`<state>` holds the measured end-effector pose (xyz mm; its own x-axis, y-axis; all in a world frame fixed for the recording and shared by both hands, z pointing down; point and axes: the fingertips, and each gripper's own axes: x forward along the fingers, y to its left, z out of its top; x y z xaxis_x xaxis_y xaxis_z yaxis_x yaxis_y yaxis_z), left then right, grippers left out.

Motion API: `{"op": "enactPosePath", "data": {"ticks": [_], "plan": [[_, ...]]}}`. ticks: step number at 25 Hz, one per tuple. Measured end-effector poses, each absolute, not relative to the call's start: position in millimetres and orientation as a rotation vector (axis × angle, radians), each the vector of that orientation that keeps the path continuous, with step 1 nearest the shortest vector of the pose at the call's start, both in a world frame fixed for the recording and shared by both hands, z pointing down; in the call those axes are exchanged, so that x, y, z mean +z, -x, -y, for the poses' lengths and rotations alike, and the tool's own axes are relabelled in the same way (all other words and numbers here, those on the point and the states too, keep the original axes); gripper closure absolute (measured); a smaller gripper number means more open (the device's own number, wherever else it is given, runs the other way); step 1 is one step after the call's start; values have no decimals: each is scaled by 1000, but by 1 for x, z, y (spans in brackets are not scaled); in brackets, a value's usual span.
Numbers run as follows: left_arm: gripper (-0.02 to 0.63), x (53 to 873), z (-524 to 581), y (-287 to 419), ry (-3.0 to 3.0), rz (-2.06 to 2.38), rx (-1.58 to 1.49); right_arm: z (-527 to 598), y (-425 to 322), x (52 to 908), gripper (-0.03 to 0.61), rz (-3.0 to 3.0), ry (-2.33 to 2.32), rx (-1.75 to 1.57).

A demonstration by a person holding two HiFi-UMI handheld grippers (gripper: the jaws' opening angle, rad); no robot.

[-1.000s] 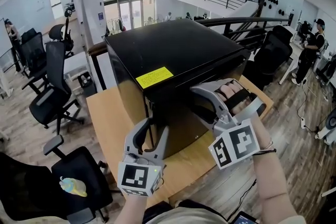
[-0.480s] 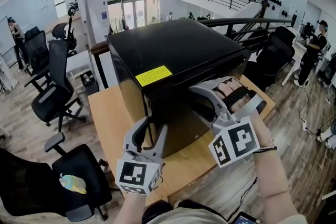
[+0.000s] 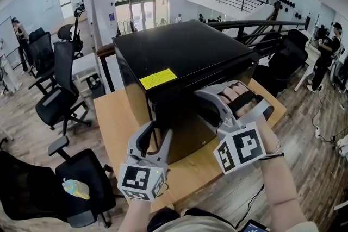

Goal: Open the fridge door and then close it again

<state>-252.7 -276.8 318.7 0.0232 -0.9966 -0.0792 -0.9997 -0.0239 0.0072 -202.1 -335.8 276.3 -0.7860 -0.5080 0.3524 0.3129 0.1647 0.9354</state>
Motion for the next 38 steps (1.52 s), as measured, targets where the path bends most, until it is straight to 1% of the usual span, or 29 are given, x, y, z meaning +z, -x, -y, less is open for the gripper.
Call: {"op": "enactPosePath", "data": {"ticks": [3, 9, 15, 20, 21, 22, 23, 29, 33, 36, 38], "plan": [[453, 320, 271, 246, 2214, -2150, 91, 332, 197, 277, 359, 1825, -177, -1682], [453, 321, 258, 230, 2190, -2148, 102, 323, 183, 278, 367, 1835, -191, -1688], [459, 321, 248, 211, 2191, -2128, 80, 315, 164, 277, 360, 1887, -321, -1733], [459, 321, 241, 196, 2200, -2124, 59, 302, 148, 275, 351, 2023, -379, -1674], [459, 320, 239, 194, 2203, -2126, 65, 299, 143, 276, 362, 2036, -383, -1666], [459, 320, 238, 190, 2205, -2126, 76, 296, 138, 277, 400, 2042, -388, -1658], [460, 320, 236, 187, 2207, -2122, 86, 294, 134, 280, 419, 2047, -391, -1648], [476, 319, 226, 168, 2260, -2065, 53, 272, 121, 299, 437, 2138, -411, -1529], [483, 321, 218, 152, 2328, -1992, 22, 254, 111, 312, 514, 2253, -484, -1390], [488, 320, 211, 139, 2389, -1927, 6, 244, 100, 318, 540, 2293, -560, -1297], [493, 320, 207, 130, 2431, -1887, 7, 237, 93, 321, 543, 2321, -613, -1236]]}}
